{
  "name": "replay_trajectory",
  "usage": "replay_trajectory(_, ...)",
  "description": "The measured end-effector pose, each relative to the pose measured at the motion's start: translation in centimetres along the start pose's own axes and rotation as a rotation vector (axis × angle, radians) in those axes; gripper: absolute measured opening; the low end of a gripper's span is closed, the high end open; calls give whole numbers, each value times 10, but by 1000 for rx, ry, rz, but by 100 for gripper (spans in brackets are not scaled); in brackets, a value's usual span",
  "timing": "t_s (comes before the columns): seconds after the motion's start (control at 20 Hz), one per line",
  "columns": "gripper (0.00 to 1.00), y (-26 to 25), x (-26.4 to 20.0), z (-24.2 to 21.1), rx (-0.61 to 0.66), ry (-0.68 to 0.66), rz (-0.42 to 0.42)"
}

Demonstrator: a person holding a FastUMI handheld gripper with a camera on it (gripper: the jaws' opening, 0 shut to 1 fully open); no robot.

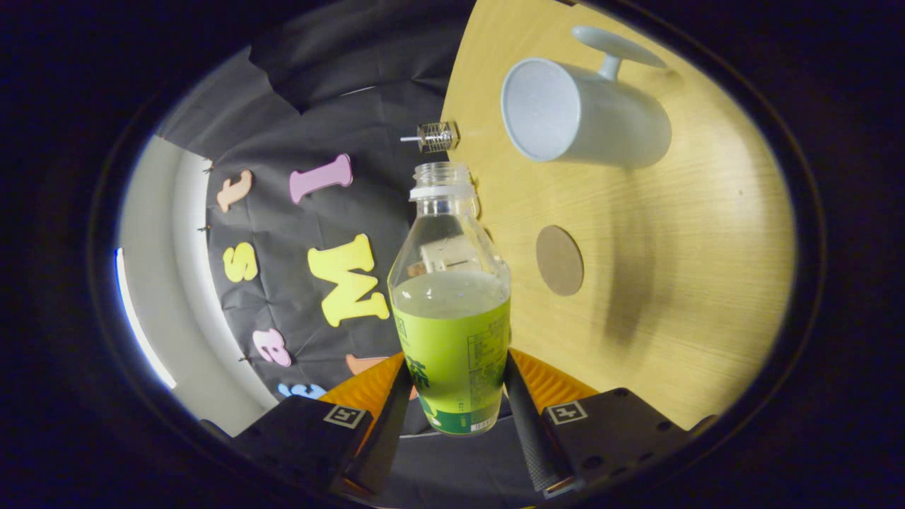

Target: Take the bottle from table, then pour the juice into the cup, finally place the bottle on the coaster

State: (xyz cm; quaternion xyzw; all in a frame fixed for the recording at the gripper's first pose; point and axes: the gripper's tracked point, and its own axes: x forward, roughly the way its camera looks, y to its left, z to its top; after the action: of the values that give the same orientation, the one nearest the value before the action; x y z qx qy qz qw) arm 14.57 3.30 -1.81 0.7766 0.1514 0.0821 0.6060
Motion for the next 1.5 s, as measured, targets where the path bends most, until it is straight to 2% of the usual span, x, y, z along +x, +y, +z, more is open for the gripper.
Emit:
replay_trajectory(1.0,78,33,-12,13,188,-6,126)
replay_trajectory(1.5,78,53,-14,16,248,8,155)
